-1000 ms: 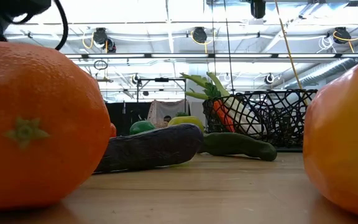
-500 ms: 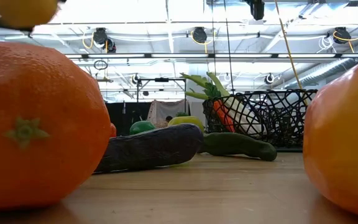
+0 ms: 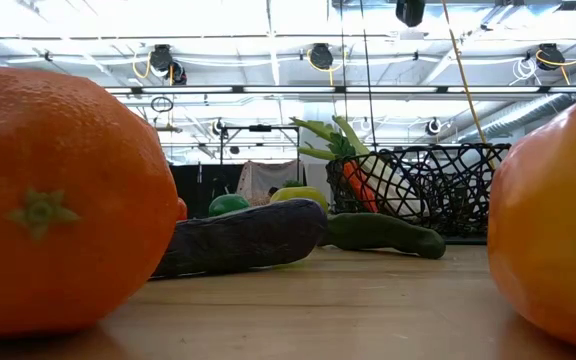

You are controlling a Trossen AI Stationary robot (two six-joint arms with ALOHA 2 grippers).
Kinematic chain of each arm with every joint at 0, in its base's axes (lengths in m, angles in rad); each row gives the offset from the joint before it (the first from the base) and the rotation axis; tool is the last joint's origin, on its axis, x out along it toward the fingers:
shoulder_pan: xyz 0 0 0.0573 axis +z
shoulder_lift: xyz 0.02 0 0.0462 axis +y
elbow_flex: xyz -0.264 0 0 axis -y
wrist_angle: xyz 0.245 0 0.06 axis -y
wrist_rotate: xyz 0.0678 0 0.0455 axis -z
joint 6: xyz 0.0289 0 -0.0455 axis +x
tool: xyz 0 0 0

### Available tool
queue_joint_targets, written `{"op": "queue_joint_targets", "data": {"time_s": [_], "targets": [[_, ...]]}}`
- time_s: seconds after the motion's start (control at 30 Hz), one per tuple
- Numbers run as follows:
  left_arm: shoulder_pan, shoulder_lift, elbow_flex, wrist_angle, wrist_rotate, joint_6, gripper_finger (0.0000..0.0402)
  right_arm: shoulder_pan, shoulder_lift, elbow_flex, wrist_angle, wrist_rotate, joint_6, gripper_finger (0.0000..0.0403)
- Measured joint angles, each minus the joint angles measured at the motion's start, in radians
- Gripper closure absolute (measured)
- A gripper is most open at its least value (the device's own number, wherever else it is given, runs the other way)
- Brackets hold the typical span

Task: Build produce basket
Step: Put the yellow lemon into the black woven basket

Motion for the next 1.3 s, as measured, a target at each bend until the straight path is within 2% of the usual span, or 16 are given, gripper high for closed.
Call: {"op": "queue_joint_targets", "data": {"time_s": [0.17,0.3,0.6,0.8,0.97,1.3], "targets": [[0.024,0.025,0.000,0.174,-0.017,-0.046,0.0160,0.000,0.000,0.000,0.003,-0.118,-0.018,0.0209],[0.027,0.040,0.000,0.269,-0.018,-0.069,0.0159,0.000,0.000,0.000,0.004,-0.169,-0.063,0.0209],[0.038,0.050,0.000,0.289,-0.018,-0.130,0.0159,0.000,0.000,0.000,0.003,-0.223,-0.114,0.0209],[0.039,0.050,0.000,0.285,-0.029,-0.061,0.0158,0.001,0.000,0.000,0.003,-0.223,-0.143,0.0209],[0.039,0.050,0.000,0.265,-0.081,0.023,0.0158,0.001,0.000,0.000,0.003,-0.250,-0.142,0.0209],[0.041,0.050,0.000,0.262,-0.224,0.335,0.0158,0.000,0.000,0.000,0.004,-0.272,-0.123,0.0209]]}}
